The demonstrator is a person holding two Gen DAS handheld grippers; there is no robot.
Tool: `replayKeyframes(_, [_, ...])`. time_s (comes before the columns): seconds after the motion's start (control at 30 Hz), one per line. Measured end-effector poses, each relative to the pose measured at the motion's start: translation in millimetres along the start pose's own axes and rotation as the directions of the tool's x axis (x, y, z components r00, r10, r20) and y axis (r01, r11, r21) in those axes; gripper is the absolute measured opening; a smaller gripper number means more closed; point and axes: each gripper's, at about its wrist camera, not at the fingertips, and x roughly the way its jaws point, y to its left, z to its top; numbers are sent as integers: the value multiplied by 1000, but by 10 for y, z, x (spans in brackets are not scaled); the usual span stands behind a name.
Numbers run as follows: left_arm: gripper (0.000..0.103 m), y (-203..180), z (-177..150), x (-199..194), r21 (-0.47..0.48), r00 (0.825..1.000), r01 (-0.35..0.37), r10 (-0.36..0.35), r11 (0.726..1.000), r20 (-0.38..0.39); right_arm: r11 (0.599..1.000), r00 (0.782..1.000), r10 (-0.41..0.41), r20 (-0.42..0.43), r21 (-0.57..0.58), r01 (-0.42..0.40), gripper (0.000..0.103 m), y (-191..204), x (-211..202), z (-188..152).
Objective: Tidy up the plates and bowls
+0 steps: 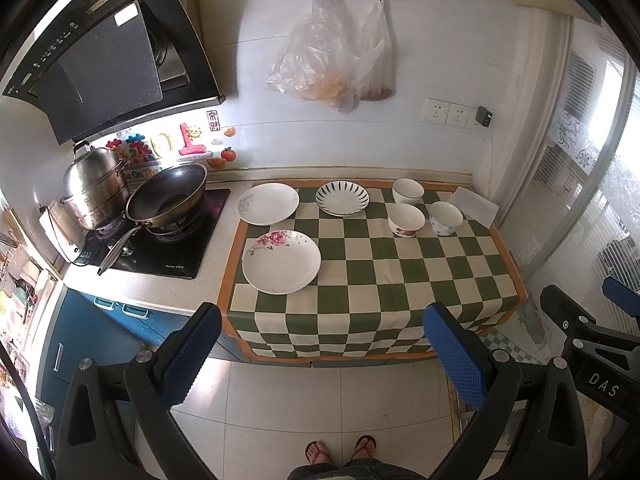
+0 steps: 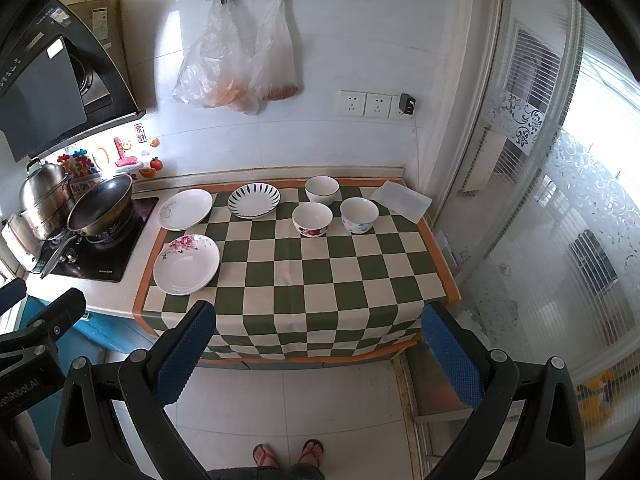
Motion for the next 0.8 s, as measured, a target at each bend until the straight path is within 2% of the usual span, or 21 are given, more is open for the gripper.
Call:
replayKeyframes(0.27, [103, 4, 3, 19, 3, 1000, 5, -5, 1000, -2, 1000, 1000, 3, 0, 2, -3, 103, 7, 14, -2])
replayKeyframes(0.37, [103, 19, 0, 47, 0, 1000, 11, -11, 1000, 14, 1000, 1000, 2, -3, 9, -2, 103, 80, 81, 28])
replayKeyframes(0.43, [103, 56, -5, 102, 1, 999, 1, -2, 1000, 51, 999, 999, 25, 21, 25, -25, 103, 114, 138, 26])
replayKeyframes(0.57, [103, 299, 5, 435, -15, 992, -72, 73, 997, 103, 994, 988, 93, 120, 50, -100, 103, 225, 339, -20])
replayKeyframes(0.67, [103, 578, 54, 739, -57, 983, -108, 116, 992, 144, 993, 987, 100, 129, 56, -108, 103, 407, 628, -46])
replayKeyframes(0.8, [103, 833, 122, 1094, -87, 977, -151, 162, 985, 139, 990, 987, 117, 114, 63, -125, 103, 704, 1102, -66])
